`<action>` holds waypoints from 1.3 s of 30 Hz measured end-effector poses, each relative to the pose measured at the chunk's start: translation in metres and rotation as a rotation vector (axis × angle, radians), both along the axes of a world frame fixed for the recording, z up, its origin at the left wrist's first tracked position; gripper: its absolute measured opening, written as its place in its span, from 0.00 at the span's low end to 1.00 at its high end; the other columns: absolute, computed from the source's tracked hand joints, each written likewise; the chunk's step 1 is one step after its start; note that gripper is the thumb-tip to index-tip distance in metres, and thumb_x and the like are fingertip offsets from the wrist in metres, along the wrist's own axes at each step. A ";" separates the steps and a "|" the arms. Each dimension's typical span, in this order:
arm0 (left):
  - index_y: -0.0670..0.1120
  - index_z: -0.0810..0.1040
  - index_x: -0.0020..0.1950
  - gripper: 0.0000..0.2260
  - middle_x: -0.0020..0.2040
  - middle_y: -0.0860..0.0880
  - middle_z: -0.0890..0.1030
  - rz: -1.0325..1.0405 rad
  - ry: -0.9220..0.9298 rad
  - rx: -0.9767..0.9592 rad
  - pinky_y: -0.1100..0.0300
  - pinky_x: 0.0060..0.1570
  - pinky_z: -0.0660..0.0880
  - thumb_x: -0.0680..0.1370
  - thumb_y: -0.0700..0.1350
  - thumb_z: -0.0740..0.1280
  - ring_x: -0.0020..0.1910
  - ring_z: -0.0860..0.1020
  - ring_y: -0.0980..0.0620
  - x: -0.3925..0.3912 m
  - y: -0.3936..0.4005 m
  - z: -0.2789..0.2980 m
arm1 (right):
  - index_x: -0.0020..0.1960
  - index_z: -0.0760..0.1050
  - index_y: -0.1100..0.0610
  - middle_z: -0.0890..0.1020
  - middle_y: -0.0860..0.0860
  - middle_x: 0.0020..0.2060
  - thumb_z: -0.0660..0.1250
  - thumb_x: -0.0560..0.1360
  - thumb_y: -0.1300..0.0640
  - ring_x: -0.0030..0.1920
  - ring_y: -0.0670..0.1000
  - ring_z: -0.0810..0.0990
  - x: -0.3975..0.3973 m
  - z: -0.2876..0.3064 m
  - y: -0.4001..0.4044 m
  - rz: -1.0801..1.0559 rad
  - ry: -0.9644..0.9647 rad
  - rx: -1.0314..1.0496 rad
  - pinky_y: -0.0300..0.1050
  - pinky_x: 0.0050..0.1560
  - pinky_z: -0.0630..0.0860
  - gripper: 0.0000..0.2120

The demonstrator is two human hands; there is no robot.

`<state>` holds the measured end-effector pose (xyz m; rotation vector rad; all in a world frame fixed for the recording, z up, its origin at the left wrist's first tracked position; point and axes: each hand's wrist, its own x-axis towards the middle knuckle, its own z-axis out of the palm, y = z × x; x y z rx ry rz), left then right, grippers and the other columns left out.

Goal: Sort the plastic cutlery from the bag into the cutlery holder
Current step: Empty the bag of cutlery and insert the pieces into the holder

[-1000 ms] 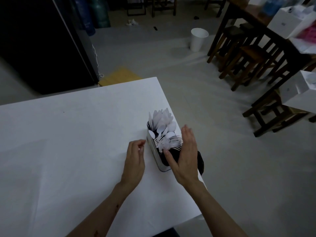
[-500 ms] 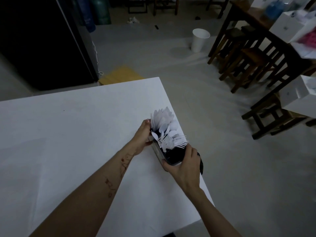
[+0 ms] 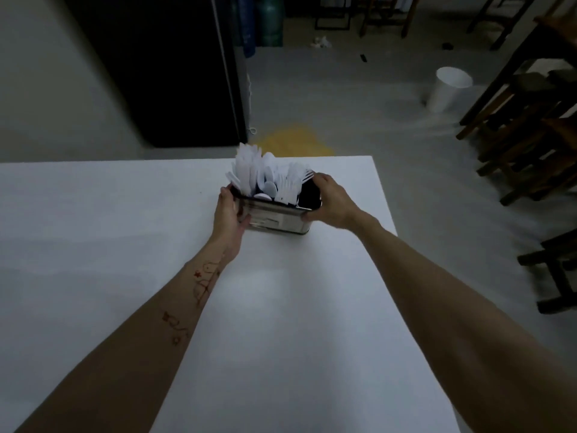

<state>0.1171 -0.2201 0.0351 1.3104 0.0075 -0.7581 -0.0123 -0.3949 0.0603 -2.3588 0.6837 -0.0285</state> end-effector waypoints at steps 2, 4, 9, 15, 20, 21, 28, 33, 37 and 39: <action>0.50 0.68 0.71 0.22 0.58 0.58 0.75 0.014 0.018 -0.012 0.49 0.69 0.66 0.83 0.57 0.49 0.68 0.71 0.51 0.018 0.007 -0.008 | 0.72 0.64 0.59 0.69 0.56 0.69 0.79 0.64 0.60 0.67 0.58 0.69 0.027 -0.005 -0.002 0.033 0.037 0.026 0.43 0.62 0.67 0.41; 0.50 0.69 0.71 0.22 0.57 0.59 0.76 0.025 0.033 -0.010 0.48 0.70 0.66 0.82 0.58 0.49 0.67 0.72 0.51 0.025 0.013 -0.012 | 0.72 0.64 0.58 0.69 0.55 0.69 0.78 0.64 0.61 0.67 0.58 0.69 0.043 -0.008 -0.002 0.055 0.070 0.049 0.46 0.64 0.69 0.41; 0.51 0.70 0.67 0.18 0.55 0.57 0.78 0.023 0.046 -0.002 0.54 0.60 0.73 0.83 0.56 0.49 0.62 0.75 0.50 0.014 0.021 -0.019 | 0.68 0.66 0.60 0.69 0.54 0.64 0.76 0.65 0.67 0.63 0.59 0.70 0.051 -0.018 0.000 0.058 0.066 0.114 0.44 0.54 0.68 0.35; 0.56 0.62 0.72 0.20 0.66 0.57 0.71 -0.110 -0.137 0.173 0.61 0.61 0.68 0.82 0.58 0.46 0.60 0.70 0.62 -0.003 0.044 -0.009 | 0.80 0.49 0.57 0.59 0.55 0.77 0.73 0.70 0.67 0.75 0.58 0.61 0.038 -0.050 0.026 -0.283 -0.091 0.197 0.56 0.74 0.64 0.47; 0.46 0.66 0.73 0.19 0.71 0.51 0.68 0.034 -0.490 0.461 0.64 0.68 0.60 0.83 0.49 0.54 0.71 0.65 0.55 -0.028 0.129 -0.014 | 0.67 0.68 0.62 0.77 0.61 0.60 0.66 0.75 0.64 0.57 0.60 0.78 0.018 -0.070 0.132 -0.653 -0.087 0.311 0.52 0.59 0.75 0.21; 0.45 0.68 0.71 0.17 0.71 0.50 0.70 0.090 -0.576 0.513 0.63 0.69 0.60 0.83 0.46 0.55 0.72 0.65 0.52 -0.031 0.153 -0.018 | 0.64 0.71 0.61 0.79 0.60 0.57 0.66 0.76 0.62 0.54 0.59 0.79 0.016 -0.072 0.158 -0.509 -0.007 0.368 0.50 0.56 0.76 0.17; 0.36 0.68 0.69 0.18 0.73 0.38 0.66 0.200 -0.823 1.082 0.45 0.73 0.59 0.80 0.36 0.60 0.76 0.53 0.38 0.000 0.330 -0.064 | 0.67 0.67 0.57 0.78 0.54 0.56 0.66 0.75 0.38 0.57 0.57 0.80 0.057 -0.093 0.333 -0.063 0.308 0.722 0.56 0.60 0.78 0.30; 0.40 0.61 0.75 0.25 0.77 0.42 0.56 -0.202 -0.839 1.165 0.40 0.73 0.56 0.82 0.52 0.52 0.76 0.53 0.38 0.022 0.388 -0.073 | 0.66 0.67 0.62 0.78 0.58 0.58 0.72 0.72 0.43 0.57 0.58 0.80 0.103 -0.108 0.407 -0.356 0.275 0.817 0.52 0.57 0.79 0.32; 0.47 0.63 0.75 0.25 0.76 0.44 0.62 -0.222 -1.041 1.226 0.42 0.65 0.69 0.81 0.56 0.47 0.74 0.61 0.40 0.034 0.405 -0.058 | 0.46 0.80 0.58 0.85 0.60 0.40 0.66 0.76 0.53 0.37 0.57 0.84 0.104 -0.105 0.402 -0.338 0.220 0.625 0.51 0.44 0.83 0.09; 0.53 0.57 0.77 0.25 0.78 0.45 0.56 -0.274 -1.151 1.287 0.40 0.71 0.57 0.81 0.58 0.49 0.77 0.52 0.39 0.043 0.406 -0.055 | 0.47 0.78 0.56 0.84 0.60 0.42 0.64 0.77 0.50 0.43 0.61 0.85 0.092 -0.103 0.375 -0.298 0.218 0.446 0.58 0.46 0.83 0.09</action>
